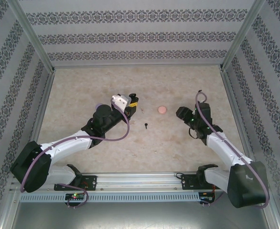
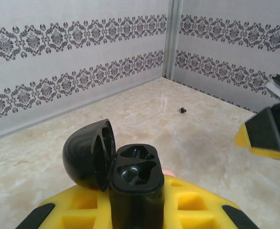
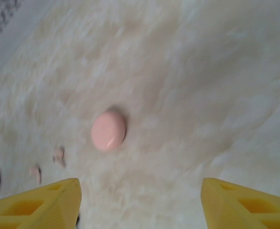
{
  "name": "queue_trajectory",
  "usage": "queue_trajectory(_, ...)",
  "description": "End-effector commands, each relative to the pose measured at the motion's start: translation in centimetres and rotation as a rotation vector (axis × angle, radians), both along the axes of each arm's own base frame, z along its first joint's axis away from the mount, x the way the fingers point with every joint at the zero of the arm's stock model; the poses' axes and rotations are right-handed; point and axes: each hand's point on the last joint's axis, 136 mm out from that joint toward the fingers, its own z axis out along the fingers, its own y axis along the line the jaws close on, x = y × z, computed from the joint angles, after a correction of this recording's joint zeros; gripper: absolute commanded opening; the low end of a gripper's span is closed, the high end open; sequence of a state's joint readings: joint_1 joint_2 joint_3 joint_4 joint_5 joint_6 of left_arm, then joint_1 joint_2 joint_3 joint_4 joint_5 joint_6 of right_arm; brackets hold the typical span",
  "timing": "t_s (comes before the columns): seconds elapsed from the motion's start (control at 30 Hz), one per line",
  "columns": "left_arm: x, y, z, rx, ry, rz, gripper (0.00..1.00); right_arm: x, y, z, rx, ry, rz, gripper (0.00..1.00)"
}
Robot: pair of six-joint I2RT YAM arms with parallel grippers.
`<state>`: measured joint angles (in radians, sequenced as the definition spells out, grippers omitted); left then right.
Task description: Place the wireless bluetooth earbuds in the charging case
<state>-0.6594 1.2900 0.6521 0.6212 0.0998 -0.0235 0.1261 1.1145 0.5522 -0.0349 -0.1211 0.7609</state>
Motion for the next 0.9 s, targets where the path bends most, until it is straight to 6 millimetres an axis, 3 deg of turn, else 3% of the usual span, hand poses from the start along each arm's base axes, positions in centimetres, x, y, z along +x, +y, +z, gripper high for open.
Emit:
queue_trajectory(0.0, 1.1, -0.5, 2.9, -0.06, -0.045, 0.008, 0.0, 2.9, -3.5, 2.7, -0.051, -0.014, -0.17, 0.67)
queue_trajectory(0.2, 2.2, -1.3, 3.2, -0.057, -0.053, 0.005, 0.0, 8.7, -9.2, 3.3, -0.133, 0.068, -0.363, 0.66)
queue_trajectory(0.5, 4.3, -3.1, 3.5, -0.049, -0.052, -0.033, 0.0, 17.8, -13.5, 0.4, -0.257, 0.265, -0.373, 0.61)
queue_trajectory(0.7, 5.1, -4.0, 3.6, -0.07, -0.052, -0.065, 0.0, 21.1, -14.5, -2.1, -0.337, 0.356, -0.296, 0.57)
queue_trajectory(0.87, 5.5, -4.2, 3.5, -0.083, -0.052, -0.072, 0.0, 22.1, -15.8, -3.5, -0.38, 0.416, -0.262, 0.54)
